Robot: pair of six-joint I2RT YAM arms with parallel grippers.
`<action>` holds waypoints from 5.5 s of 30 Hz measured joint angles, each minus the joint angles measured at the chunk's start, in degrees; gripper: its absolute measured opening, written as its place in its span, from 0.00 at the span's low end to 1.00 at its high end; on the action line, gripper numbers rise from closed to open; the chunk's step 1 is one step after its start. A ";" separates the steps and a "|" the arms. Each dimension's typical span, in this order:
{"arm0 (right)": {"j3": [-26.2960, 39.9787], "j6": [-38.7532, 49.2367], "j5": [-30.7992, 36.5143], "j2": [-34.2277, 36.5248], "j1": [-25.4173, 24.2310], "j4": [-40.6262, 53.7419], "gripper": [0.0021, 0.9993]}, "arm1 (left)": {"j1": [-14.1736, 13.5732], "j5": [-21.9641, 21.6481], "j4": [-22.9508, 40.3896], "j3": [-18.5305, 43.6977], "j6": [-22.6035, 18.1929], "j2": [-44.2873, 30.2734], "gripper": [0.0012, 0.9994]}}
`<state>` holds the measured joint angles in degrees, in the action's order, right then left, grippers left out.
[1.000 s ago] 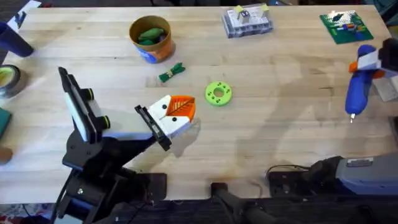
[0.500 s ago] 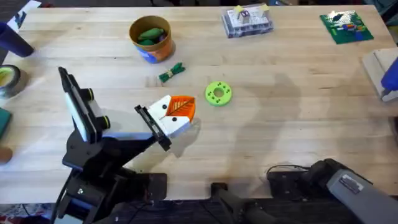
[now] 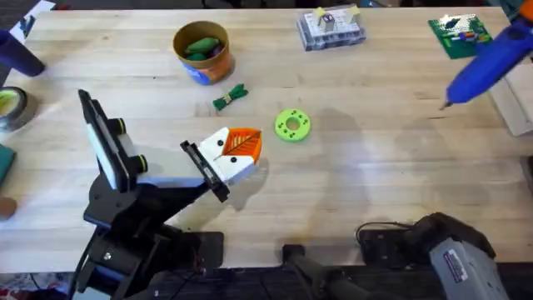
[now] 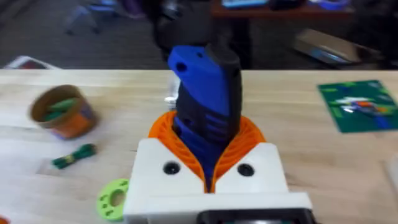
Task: Pick up the gripper from the table and insert it into the empty holder that is missing its gripper. Then pick up a screw, insert it into the mounting hole, and use the screwdriver to tighten it. Finally, clean up the table by picking up the vegetable and placing it into the bucket.
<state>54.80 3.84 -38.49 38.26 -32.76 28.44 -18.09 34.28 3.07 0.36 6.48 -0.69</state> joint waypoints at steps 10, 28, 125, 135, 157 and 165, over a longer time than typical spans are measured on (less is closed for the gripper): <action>-11.01 -8.46 -5.55 -1.68 20.12 -21.07 0.02 | 0.00 0.00 0.00 0.00 0.00 0.00 0.01; -13.58 -18.56 -6.92 19.30 60.95 -61.07 0.02 | 0.00 0.00 -0.02 0.00 0.00 0.02 0.01; -12.52 -16.94 -1.76 34.68 75.72 -77.23 0.02 | -0.04 0.22 0.00 0.00 0.00 0.00 0.01; -12.52 -16.94 -1.84 34.68 75.77 -77.07 0.02 | -0.09 0.43 0.02 0.00 0.00 0.00 0.01; -11.57 -21.88 -3.48 35.50 73.85 -91.70 0.02 | -0.09 0.38 0.39 0.22 -0.20 -0.04 0.01; -11.12 -19.49 -6.42 35.03 72.11 -90.11 0.02 | -0.09 0.38 0.39 0.22 -0.16 -0.04 0.01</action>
<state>43.68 -15.66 -44.91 73.30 39.34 -61.67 -18.17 34.66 3.46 0.58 6.32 -0.73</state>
